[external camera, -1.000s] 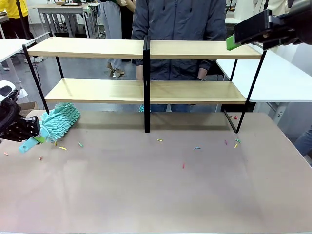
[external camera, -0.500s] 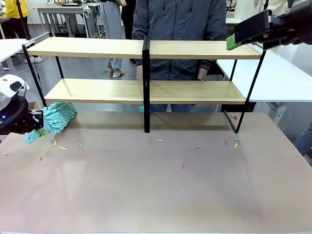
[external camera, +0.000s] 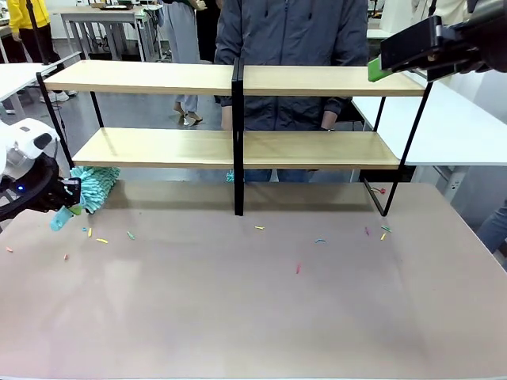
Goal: Clean the shelves.
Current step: Clean another randomly selected level of the Shelf with the Duster.
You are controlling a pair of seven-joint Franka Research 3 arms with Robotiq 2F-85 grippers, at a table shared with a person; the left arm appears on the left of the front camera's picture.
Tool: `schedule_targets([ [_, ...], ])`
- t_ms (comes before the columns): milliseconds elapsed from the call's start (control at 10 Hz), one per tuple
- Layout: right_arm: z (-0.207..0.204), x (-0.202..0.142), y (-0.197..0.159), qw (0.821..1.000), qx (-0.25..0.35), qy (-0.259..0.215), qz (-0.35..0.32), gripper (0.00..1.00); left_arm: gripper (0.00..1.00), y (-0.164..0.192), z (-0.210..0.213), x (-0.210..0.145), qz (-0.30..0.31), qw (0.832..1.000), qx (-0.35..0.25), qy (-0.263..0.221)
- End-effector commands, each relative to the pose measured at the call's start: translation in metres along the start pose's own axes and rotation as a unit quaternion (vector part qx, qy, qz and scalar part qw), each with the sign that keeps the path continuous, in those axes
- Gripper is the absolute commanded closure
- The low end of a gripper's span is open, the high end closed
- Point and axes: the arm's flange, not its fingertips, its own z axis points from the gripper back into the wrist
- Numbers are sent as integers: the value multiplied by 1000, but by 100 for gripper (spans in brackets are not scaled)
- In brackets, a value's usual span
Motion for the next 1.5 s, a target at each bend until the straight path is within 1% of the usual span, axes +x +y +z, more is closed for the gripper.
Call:
schedule_targets([
  [0, 0, 0, -1, 1000, -4, 2, -1, 0, 87, -1, 8, -86, 3, 999, 48, -16],
  [200, 0, 0, -1, 1000, -4, 2, -1, 0, 87, -5, 9, -87, -26, 999, 24, -30],
  [500, 0, 0, -1, 1000, -4, 2, -1, 0, 87, -1, 20, -93, -96, 995, -38, -16],
  [600, 0, 0, -1, 1000, -4, 2, -1, 0, 87, 1, 24, -97, -138, 989, -59, 20],
  [700, 0, 0, -1, 1000, -4, 2, -1, 0, 87, 5, 29, -101, -174, 980, -80, 46],
  [800, 0, 0, -1, 1000, -4, 2, -1, 0, 87, 14, 39, -104, -214, 968, -107, 77],
  [900, 0, 0, -1, 1000, -4, 2, -1, 0, 87, 30, 52, -106, -269, 945, -134, 127],
  [1000, 0, 0, -1, 1000, -4, 2, -1, 0, 87, 46, 63, -109, -329, 915, -156, 177],
  [1100, 0, 0, -1, 1000, -4, 2, -1, 0, 87, 62, 74, -110, -381, 882, -184, 208],
  [1200, 0, 0, -1, 1000, -4, 2, -1, 0, 87, 73, 86, -107, -422, 851, -226, 214],
  [1300, 0, 0, -1, 1000, -4, 2, -1, 0, 87, 87, 97, -104, -463, 817, -273, 211],
  [1400, 0, 0, -1, 1000, -4, 2, -1, 0, 87, 104, 108, -101, -475, 800, -318, 182],
])
